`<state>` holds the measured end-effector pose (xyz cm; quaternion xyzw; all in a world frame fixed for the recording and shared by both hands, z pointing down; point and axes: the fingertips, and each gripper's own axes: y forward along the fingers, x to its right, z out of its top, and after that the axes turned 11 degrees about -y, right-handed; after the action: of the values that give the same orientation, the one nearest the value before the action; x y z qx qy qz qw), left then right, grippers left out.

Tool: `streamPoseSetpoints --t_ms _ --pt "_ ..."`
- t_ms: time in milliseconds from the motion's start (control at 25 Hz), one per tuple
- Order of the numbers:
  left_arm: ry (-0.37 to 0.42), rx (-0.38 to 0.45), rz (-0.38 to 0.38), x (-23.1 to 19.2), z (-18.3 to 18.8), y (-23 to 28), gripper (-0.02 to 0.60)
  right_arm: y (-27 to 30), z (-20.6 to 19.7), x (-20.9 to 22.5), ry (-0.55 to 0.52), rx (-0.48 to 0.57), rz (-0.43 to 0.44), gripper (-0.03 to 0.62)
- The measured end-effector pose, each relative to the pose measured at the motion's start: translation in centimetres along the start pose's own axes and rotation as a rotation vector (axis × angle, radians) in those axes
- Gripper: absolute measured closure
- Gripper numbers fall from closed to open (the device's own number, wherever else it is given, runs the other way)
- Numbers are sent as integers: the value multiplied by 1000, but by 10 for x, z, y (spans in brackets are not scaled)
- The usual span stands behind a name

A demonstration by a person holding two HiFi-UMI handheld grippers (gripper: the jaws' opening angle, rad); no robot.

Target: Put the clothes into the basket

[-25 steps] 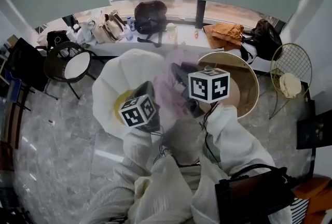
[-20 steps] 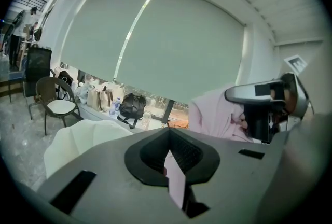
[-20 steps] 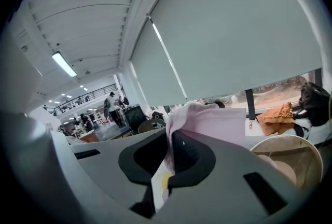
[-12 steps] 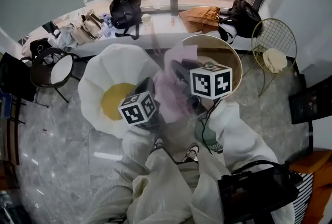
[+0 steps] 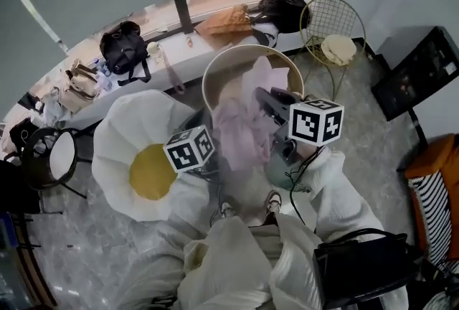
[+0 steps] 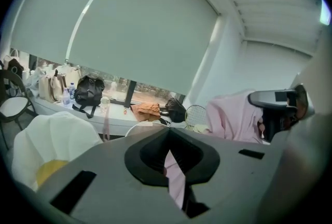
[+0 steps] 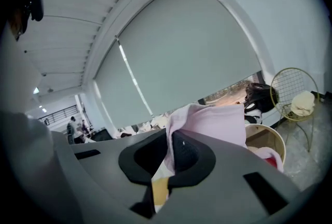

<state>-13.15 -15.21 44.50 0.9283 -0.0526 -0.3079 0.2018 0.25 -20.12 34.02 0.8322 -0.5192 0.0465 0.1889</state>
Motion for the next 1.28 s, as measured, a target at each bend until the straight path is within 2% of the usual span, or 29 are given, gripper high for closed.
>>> streamPoseSetpoints --t_ms 200,480,680,960,1280 --pt "35 -37 -92 27 4 22 575 -35 13 30 70 87 -127 563" --pt "77 -98 -163 60 -9 46 575 -84 26 61 87 155 -264 563" --pt "103 -128 -238 102 -21 60 575 -124 26 82 106 180 -347 563" --pt "149 -189 -322 158 -54 71 575 -178 14 103 126 194 -446 563" --pt "202 -288 -365 201 -108 75 575 -233 -26 125 189 180 -539 563"
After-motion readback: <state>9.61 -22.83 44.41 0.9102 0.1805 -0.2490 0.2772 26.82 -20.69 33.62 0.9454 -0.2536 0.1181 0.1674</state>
